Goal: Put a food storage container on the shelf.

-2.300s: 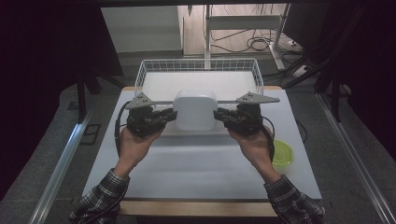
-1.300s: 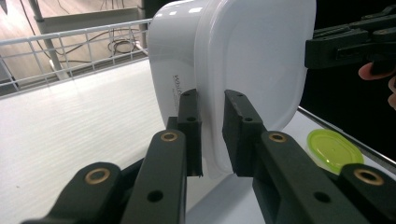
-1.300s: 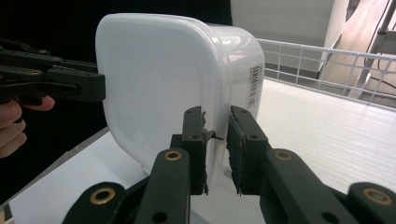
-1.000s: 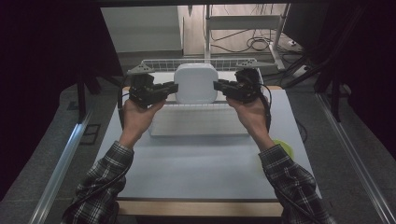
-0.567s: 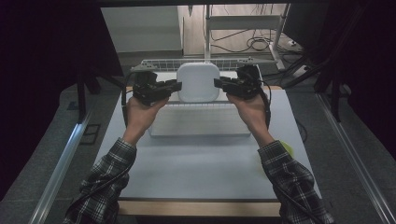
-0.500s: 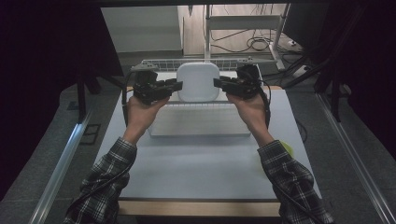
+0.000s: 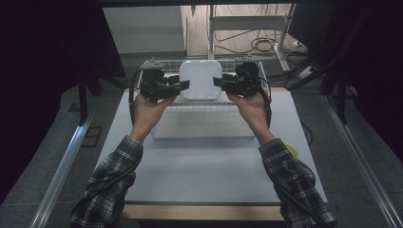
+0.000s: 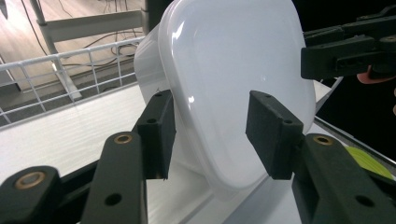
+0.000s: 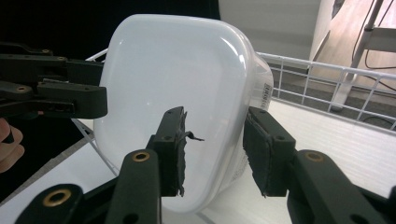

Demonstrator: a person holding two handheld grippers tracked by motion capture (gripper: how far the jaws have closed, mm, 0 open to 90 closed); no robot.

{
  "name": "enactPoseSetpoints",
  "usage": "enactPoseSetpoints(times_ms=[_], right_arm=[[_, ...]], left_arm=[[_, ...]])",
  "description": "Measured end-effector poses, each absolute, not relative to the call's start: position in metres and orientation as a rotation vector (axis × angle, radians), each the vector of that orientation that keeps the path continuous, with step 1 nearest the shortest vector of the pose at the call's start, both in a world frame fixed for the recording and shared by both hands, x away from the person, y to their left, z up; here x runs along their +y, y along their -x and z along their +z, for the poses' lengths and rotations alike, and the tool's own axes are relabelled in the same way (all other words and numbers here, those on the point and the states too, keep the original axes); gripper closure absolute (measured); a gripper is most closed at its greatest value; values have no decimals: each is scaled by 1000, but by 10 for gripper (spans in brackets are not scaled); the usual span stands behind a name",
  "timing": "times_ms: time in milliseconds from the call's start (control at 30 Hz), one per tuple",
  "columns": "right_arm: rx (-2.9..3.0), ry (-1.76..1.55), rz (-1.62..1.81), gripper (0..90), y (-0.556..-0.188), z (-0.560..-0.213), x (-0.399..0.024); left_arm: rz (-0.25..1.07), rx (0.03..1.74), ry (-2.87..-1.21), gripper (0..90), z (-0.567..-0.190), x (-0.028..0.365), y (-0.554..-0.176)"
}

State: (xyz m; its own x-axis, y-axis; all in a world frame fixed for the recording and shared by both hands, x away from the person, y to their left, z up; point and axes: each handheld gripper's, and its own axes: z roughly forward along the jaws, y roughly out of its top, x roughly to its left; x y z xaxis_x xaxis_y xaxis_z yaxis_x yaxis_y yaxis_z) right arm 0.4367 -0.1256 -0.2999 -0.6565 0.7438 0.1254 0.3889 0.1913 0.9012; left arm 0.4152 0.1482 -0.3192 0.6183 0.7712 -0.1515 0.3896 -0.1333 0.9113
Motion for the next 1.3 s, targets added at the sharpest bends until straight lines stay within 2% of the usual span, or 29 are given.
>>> enactPoseSetpoints(times_ms=[500, 700, 1067, 1267, 1300], right_arm=[[2138, -1086, 1416, 522, -450, -304, -123], [2127, -1091, 1382, 500, -453, -305, -120], [2094, -1102, 1394, 487, -459, -306, -118], [2075, -1129, 1405, 423, -462, -307, -120], [2077, -1124, 1406, 390, -462, -307, -121]], left_arm=[[437, 963, -1767, 474, -323, 145, -430], [467, 973, -1758, 403, -323, 145, -436], [489, 998, -1753, 393, -321, 146, -447], [548, 1005, -1771, 331, -319, 141, -452], [557, 1000, -1781, 290, -318, 140, -452]])
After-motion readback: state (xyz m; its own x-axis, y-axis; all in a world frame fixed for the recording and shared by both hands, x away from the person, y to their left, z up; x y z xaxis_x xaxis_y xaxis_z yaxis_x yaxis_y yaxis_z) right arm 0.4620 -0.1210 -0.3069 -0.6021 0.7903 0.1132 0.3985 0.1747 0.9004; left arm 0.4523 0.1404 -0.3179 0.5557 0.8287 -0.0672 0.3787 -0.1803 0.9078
